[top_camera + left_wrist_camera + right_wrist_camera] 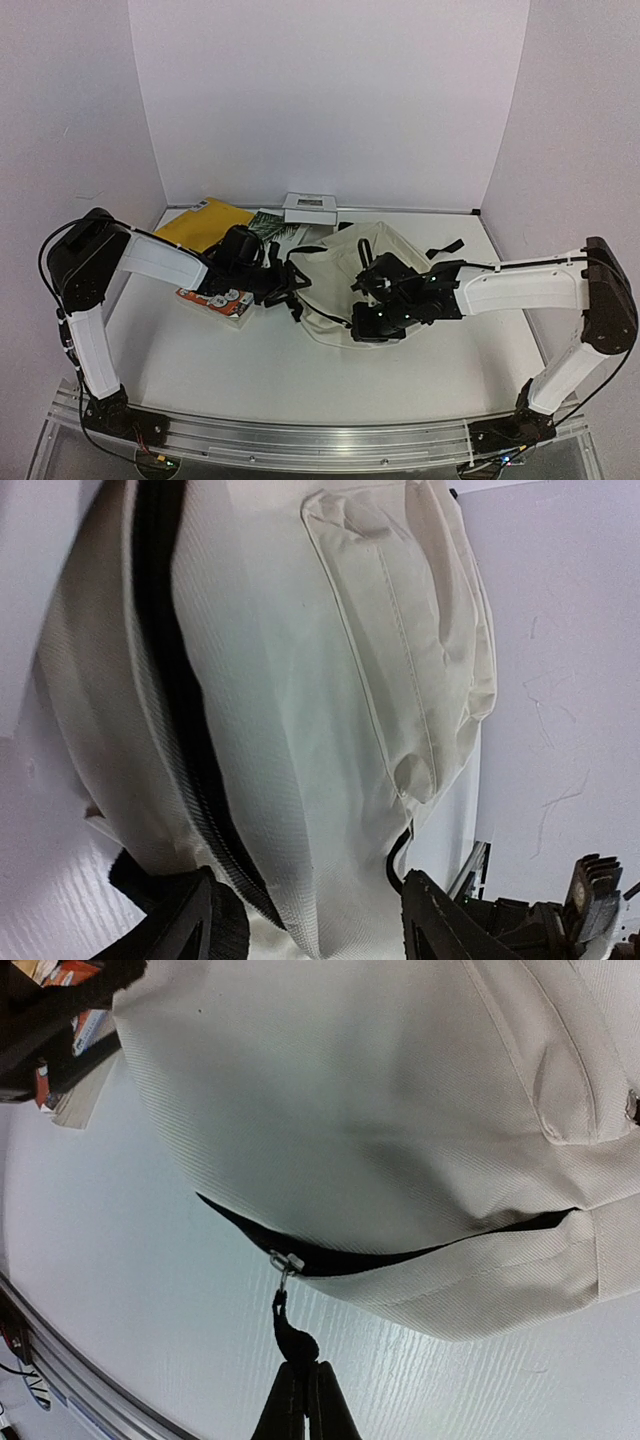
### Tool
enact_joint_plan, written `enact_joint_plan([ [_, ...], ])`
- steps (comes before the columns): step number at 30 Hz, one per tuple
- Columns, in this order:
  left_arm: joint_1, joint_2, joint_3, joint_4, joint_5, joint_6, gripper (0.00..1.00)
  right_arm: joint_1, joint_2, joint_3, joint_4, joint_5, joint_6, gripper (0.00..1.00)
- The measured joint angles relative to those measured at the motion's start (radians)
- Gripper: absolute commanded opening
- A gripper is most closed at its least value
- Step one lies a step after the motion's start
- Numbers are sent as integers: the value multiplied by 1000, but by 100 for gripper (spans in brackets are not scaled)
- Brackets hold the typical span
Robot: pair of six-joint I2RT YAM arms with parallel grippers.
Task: Pack the student bag
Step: Unzip the student bag at the center of the board.
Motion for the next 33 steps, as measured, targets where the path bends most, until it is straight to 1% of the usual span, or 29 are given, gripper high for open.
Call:
enact_joint_plan([
  [5, -60, 31, 0, 3, 1, -26, 64, 0, -20, 14, 12, -6, -1, 0],
  [7, -75, 42, 2, 7, 1, -32, 60, 0, -26, 17, 15, -7, -1, 0],
  [8, -79, 45, 2, 8, 1, -34, 53, 0, -27, 18, 14, -7, -1, 0],
  [9, -85, 47, 4, 8, 0, -37, 48, 0, -29, 18, 15, -8, -1, 0],
  [10, -87, 48, 6, 7, 0, -47, 40, 0, -29, 18, 15, -8, -1, 0],
  [11, -90, 50, 9, 7, 0, -48, 36, 0, -30, 18, 15, -7, -1, 0],
  [13, -91, 50, 10, 8, -2, -56, 24, 0, -31, 18, 14, -3, -1, 0],
  [14, -92, 50, 12, 6, -3, -56, 15, 0, -32, 18, 14, 0, -1, 0],
  [16, -92, 51, 16, 6, -7, -68, 8, 0, -36, 18, 13, 11, -3, 0],
  [18, -93, 51, 20, 6, -12, -63, 4, -2, -45, 18, 8, 44, -5, 0],
  [21, -94, 51, 21, 1, -18, -53, 0, -8, -48, 18, -13, 100, -14, 0],
  [25, -94, 47, 21, -11, -23, -25, 0, -29, -45, 18, -33, 143, -35, 0],
  [30, -92, 0, 11, -47, -33, 22, 0, -76, -1, 18, -23, 139, -86, 0],
  [33, -82, -27, -10, -61, -38, 37, 0, -87, 35, 19, -3, 97, -124, 0],
])
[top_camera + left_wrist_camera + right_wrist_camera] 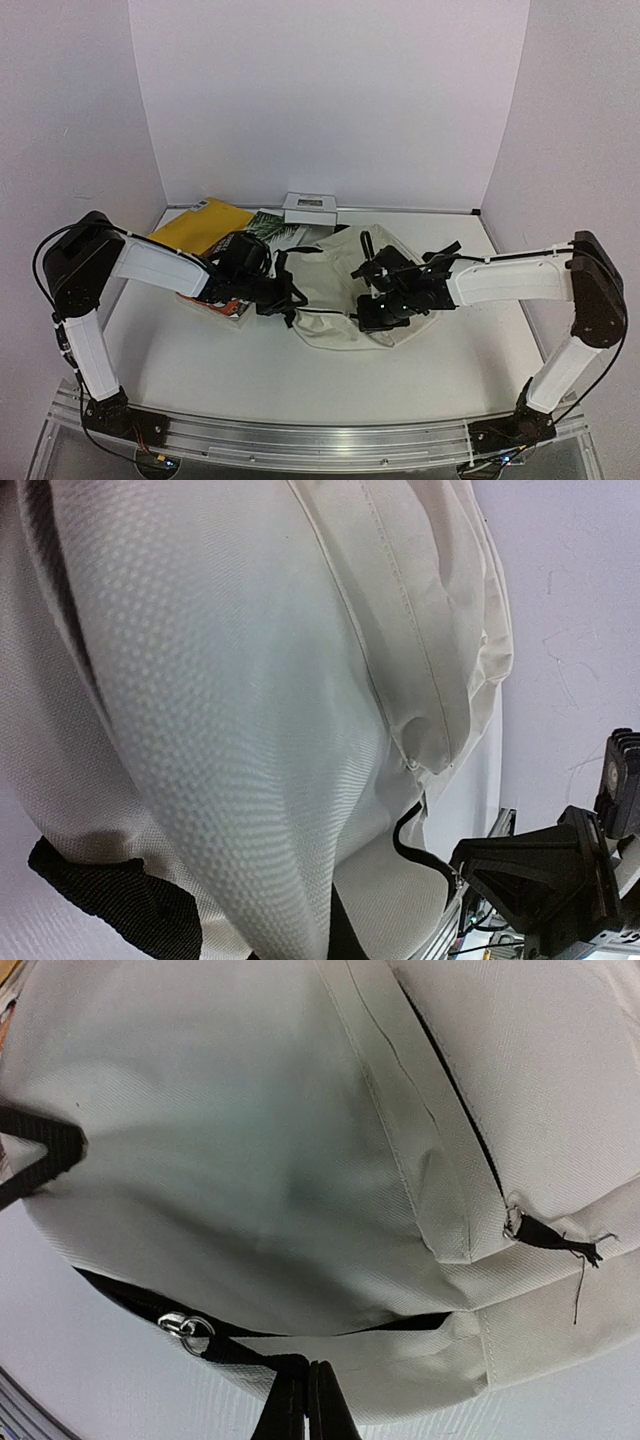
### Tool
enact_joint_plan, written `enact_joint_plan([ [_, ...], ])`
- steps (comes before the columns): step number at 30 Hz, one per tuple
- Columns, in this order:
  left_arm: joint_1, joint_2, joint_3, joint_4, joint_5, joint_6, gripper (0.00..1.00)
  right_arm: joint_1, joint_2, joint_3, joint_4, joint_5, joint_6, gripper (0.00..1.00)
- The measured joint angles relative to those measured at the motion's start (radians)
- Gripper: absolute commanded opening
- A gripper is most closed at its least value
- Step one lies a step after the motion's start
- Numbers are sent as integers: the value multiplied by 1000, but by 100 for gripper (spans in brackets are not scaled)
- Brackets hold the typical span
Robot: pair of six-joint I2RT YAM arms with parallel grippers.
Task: Pack the student bag
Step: Unzip the student bag at the center of the board.
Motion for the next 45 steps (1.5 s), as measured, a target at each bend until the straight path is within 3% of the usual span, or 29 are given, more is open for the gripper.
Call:
enact_joint_plan([
  [4, 23, -24, -35, -25, 0, 28, 1, -5, 65, 0, 49, -97, -47, 0],
  [6, 31, -32, -43, -45, 0, 48, 6, -5, 92, 0, 68, -135, -65, 0],
  [11, 63, -45, -42, -92, -9, 84, 47, -11, 113, -6, 99, -270, -87, 0],
  [14, 80, -45, -41, -100, -8, 89, 60, -16, 113, -17, 129, -351, -85, 0],
  [22, -19, -46, -41, -122, -7, 45, 64, -14, 112, -26, 194, -438, -69, 0],
  [27, -69, -47, -43, -137, -8, -9, 60, -11, 112, -31, 211, -445, -58, 0],
  [28, -78, -47, -43, -137, -9, -20, 54, -10, 111, -31, 216, -445, -56, 0],
  [30, -89, -55, -51, -137, -13, -48, 49, -9, 110, -31, 223, -444, -51, 0],
  [32, -93, -65, -60, -138, -19, -62, 34, -9, 105, -31, 225, -441, -46, 0],
  [35, -95, -68, -60, -135, -27, -80, 19, -8, 88, -31, 227, -431, -38, 0],
  [39, -95, -68, -60, -132, -27, -96, 5, -8, 44, -31, 227, -391, -27, 0],
  [45, -96, -71, -62, -122, -34, -105, 0, -2, 23, -30, 194, -281, -9, 0],
])
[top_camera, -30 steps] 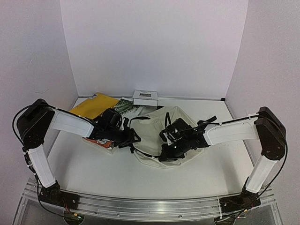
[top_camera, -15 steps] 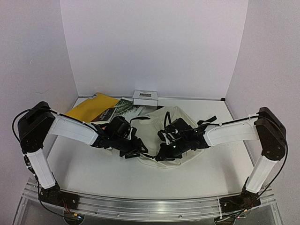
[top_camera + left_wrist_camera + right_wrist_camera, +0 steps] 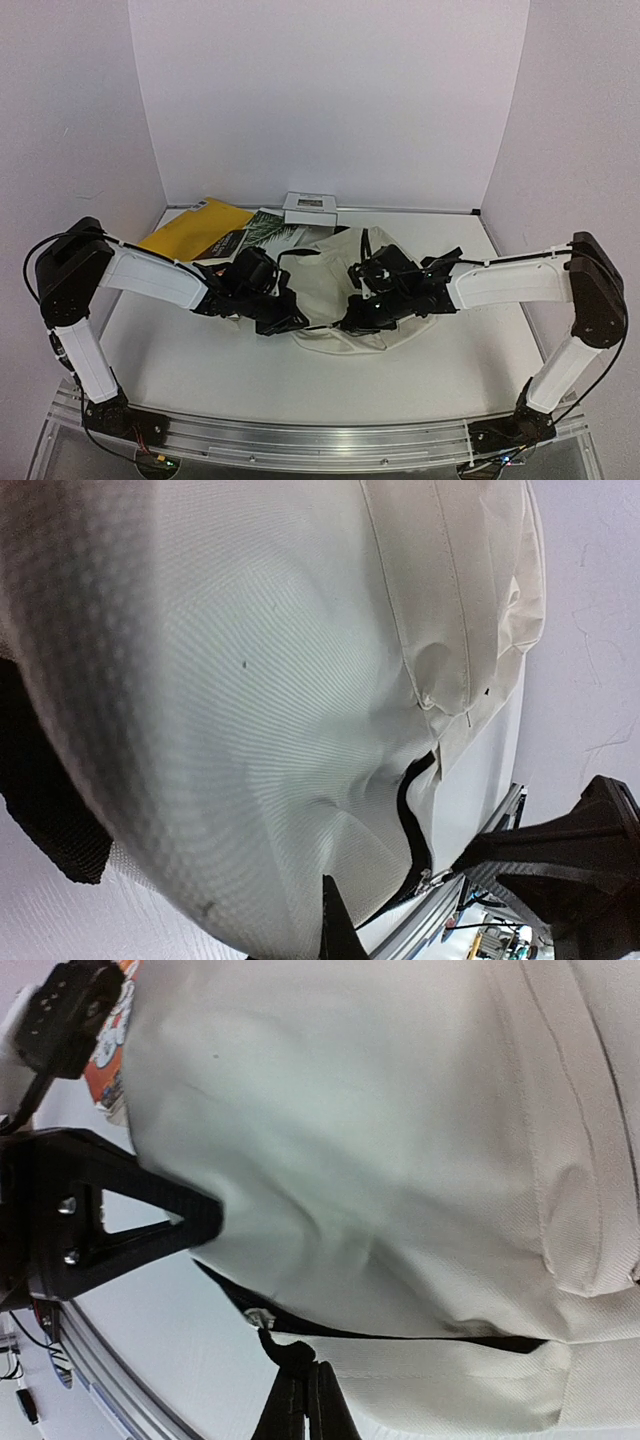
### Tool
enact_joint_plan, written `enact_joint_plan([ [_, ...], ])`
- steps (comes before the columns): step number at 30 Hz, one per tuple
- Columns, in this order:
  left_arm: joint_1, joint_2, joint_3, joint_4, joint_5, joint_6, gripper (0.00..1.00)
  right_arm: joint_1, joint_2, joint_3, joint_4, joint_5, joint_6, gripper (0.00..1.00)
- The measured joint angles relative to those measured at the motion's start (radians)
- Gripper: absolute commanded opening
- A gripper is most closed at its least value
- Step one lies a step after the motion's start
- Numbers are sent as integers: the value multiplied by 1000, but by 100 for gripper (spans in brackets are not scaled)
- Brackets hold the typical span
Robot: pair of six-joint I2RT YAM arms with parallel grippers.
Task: Pack the student bag
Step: Unzip the student bag at the center of the board.
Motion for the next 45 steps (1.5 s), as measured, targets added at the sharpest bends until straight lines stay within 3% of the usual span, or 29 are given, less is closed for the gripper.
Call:
enact_joint_plan([
  [5, -4, -32, -9, -6, -18, 22, 0, 0, 8, 0, -46, 66, 3, 0],
  [16, 2, -128, -61, -104, -86, 81, 0, 2, 97, -2, -37, 50, -18, 0],
  [40, 132, -231, -166, -161, -47, 165, 0, -11, 64, -85, -50, 60, -17, 0],
  [42, 132, -238, -166, -161, -44, 170, 6, -11, 62, -85, -50, 61, -13, 0],
  [44, 133, -245, -166, -161, -43, 175, 20, -11, 53, -85, -51, 61, -13, 1],
  [45, 133, -250, -166, -164, -45, 177, 35, -11, 47, -85, -54, 61, -13, 12],
])
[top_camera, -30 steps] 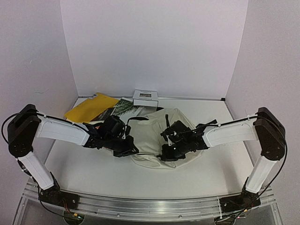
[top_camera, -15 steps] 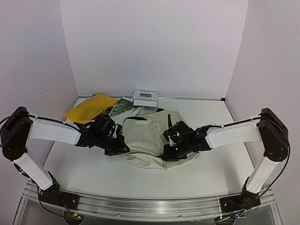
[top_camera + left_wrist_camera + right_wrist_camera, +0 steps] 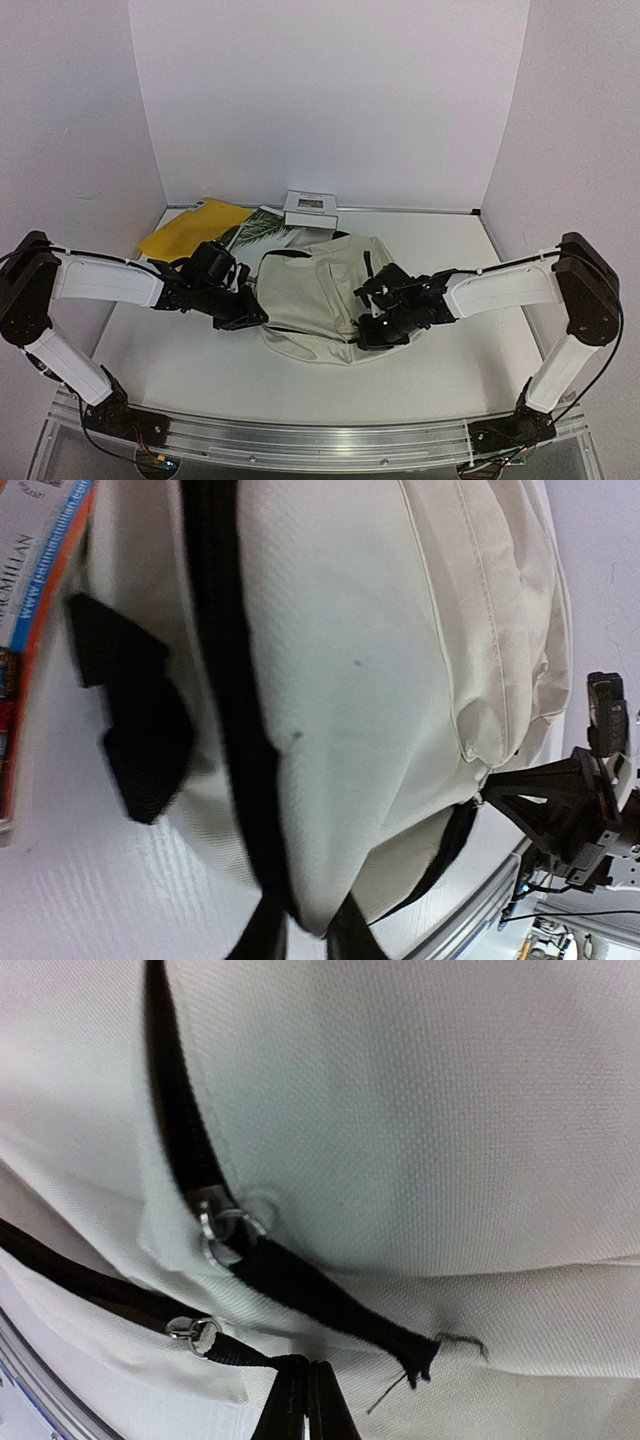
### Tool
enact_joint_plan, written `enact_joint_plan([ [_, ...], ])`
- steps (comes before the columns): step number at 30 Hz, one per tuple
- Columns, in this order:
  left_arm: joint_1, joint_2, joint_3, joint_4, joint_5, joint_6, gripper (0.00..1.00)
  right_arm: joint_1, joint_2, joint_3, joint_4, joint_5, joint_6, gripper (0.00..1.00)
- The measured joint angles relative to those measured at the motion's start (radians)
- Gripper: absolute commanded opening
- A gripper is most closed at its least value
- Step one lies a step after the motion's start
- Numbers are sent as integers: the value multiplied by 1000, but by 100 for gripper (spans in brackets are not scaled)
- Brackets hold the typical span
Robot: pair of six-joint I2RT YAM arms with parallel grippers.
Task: Pack the student bag
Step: Unzip the student bag at the center of the board.
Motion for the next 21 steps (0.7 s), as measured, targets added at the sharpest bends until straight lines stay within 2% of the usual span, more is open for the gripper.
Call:
enact_joint_plan([
  [1, 6, -11, 0, -19, -13, -1, 44, -1, -13, 0, -15, 6, -3, 22],
  [2, 14, -21, 0, -37, -22, 8, 48, -3, -25, 0, -29, 11, -4, 29],
  [3, 24, -31, 1, -53, -33, 16, 57, -5, -35, 0, -42, 18, -3, 43],
  [5, 46, -60, 2, -93, -62, 25, 64, -15, -80, 1, -78, 32, -22, 56],
  [6, 58, -78, 5, -113, -75, 25, 66, -19, -109, 6, -94, 39, -39, 58],
  [11, 93, -143, 29, -159, -104, 52, 68, -23, -214, 64, -115, 56, -77, 62],
  [16, 105, -119, 79, -153, -84, 59, 68, -23, -244, 112, -108, 77, -98, 62],
  [21, 105, -11, 130, -142, -34, 71, 56, -23, -244, 113, -115, 89, -105, 58],
])
